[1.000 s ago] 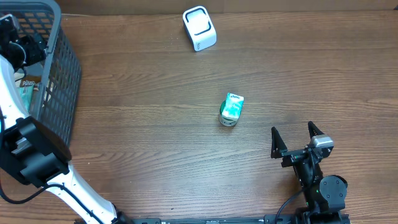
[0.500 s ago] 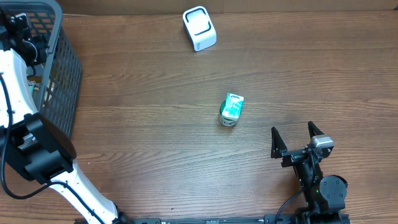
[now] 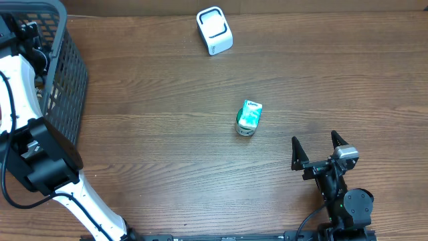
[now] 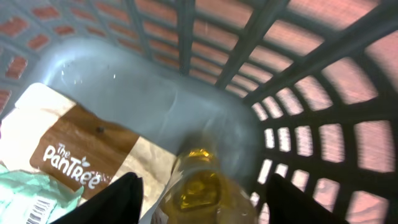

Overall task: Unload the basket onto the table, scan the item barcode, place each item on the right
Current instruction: 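Lower the left gripper into the basket and grasp the yellow oil bottle, then lift the oil bottle out and carry it toward the white scanner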

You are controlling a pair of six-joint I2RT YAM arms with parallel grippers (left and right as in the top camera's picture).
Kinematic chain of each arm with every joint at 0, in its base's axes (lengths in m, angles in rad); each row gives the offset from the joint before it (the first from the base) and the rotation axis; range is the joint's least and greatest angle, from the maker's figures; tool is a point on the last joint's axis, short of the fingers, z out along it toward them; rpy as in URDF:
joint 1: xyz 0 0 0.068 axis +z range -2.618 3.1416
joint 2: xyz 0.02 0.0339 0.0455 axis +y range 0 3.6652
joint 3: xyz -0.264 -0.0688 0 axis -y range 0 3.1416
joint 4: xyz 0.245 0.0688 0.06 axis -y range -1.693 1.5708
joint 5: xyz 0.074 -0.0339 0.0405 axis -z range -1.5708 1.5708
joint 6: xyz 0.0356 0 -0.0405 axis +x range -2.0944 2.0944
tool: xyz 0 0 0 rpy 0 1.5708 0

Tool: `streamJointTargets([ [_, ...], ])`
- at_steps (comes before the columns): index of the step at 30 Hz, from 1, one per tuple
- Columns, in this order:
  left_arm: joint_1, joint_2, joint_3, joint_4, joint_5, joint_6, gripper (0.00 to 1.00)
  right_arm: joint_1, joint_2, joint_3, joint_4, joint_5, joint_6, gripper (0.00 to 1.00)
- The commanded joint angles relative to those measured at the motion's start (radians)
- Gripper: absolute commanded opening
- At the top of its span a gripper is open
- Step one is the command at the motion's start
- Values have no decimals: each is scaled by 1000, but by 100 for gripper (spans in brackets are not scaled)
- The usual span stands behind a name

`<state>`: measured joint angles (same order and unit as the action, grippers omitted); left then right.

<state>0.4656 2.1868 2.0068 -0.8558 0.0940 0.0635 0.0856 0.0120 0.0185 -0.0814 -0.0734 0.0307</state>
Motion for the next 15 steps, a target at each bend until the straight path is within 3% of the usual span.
streamJointTargets([
  [1, -8, 17, -31, 8, -45, 19, 56, -3, -9, -10, 4, 9, 6, 100],
  [6, -8, 11, -21, 9, -42, 19, 42, -3, -9, -10, 4, 9, 6, 100],
  [10, -8, -9, 43, -26, -16, 6, 18, -3, -9, -10, 4, 9, 6, 100],
  [15, -8, -63, 158, -94, -17, -23, 15, -3, -9, -10, 4, 9, 6, 100],
])
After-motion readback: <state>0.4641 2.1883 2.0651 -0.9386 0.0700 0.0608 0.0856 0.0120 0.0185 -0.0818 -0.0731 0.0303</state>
